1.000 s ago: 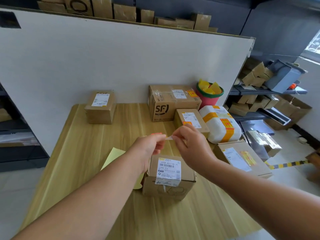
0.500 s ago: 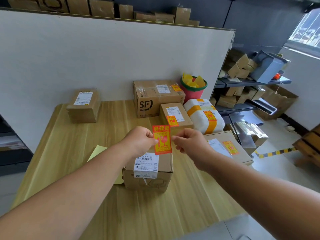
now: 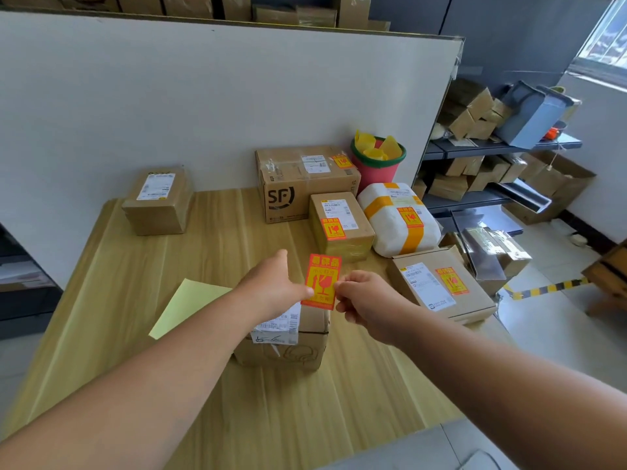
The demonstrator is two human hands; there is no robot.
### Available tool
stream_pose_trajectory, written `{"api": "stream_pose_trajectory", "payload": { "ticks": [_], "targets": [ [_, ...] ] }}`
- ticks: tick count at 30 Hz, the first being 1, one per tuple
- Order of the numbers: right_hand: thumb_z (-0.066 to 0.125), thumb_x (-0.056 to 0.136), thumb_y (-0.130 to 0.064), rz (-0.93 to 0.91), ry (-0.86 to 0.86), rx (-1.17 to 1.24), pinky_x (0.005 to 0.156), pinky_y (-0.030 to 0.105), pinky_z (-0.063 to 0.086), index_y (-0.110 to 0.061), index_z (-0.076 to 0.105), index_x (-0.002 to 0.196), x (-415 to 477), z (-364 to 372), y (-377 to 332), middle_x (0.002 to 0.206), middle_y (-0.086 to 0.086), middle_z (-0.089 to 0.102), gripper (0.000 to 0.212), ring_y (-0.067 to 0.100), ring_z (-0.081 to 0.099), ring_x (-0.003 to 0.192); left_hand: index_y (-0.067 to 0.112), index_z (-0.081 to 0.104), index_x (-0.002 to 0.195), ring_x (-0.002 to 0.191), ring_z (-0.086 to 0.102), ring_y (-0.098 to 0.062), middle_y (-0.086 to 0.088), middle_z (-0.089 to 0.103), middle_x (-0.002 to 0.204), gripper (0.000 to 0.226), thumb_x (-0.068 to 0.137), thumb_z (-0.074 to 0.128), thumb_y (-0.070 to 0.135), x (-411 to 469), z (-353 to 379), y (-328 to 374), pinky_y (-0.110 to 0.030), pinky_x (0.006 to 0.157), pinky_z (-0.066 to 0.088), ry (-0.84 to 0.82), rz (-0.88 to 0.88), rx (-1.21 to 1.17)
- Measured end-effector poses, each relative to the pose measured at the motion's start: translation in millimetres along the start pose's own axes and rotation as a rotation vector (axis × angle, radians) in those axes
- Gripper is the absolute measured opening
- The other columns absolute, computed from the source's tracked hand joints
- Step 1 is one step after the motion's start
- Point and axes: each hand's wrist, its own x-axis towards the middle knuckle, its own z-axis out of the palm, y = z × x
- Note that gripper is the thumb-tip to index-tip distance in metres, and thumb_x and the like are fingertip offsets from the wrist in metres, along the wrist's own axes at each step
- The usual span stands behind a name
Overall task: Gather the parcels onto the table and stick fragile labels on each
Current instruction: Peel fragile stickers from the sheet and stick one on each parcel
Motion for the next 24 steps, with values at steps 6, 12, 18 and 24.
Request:
{"api": "stream_pose_trajectory", "payload": {
  "ticks": [6, 12, 18, 24],
  "targets": [
    [0.052, 0.097, -0.013, 0.115, -0.036, -0.063, 0.053, 0.026, 0.041, -0.007, 0.059, 0.091, 7.7, -4.4, 12.7, 0.068, 0.007, 0.057, 0.012, 0.016, 0.050, 0.061, 0.025, 0.002, 0.153, 0.148, -0.005, -0.022, 0.003, -0.001, 0.161, 0.110, 0.073, 0.076, 0.045, 1.1, 14.2, -32.6, -0.044, 0.118, 0.005, -0.123, 0.131, 0.592],
    [0.053, 0.096, -0.013, 0.181, -0.058, -0.099, 0.053, 0.026, 0.042, -0.005, 0.061, 0.092, 13.6, -2.9, 17.7, 0.068, 0.007, 0.056, 0.012, 0.016, 0.049, 0.060, 0.025, 0.009, 0.152, 0.146, 0.010, -0.020, 0.006, 0.014, 0.159, 0.104, 0.074, 0.071, 0.055, 7.8, 21.7, -50.3, -0.039, 0.116, 0.009, -0.060, 0.173, 0.620],
    [0.053, 0.097, -0.014, 0.181, -0.056, -0.106, 0.053, 0.025, 0.041, -0.005, 0.061, 0.092, 17.8, 3.7, 18.4, 0.070, 0.005, 0.056, 0.013, 0.014, 0.050, 0.059, 0.026, 0.015, 0.151, 0.141, 0.022, -0.020, 0.008, 0.026, 0.153, 0.105, 0.070, 0.074, 0.056, 7.0, 21.7, -49.5, -0.040, 0.114, 0.015, -0.019, 0.180, 0.617],
    [0.054, 0.097, -0.017, 0.193, -0.037, -0.155, 0.054, 0.025, 0.041, -0.007, 0.062, 0.092, 19.7, 7.0, 17.1, 0.069, 0.004, 0.057, 0.014, 0.013, 0.050, 0.058, 0.026, 0.016, 0.150, 0.140, 0.023, -0.021, 0.007, 0.028, 0.152, 0.105, 0.069, 0.075, 0.056, 5.9, 22.8, -48.7, -0.039, 0.113, 0.017, -0.012, 0.180, 0.621]
  ]
}}
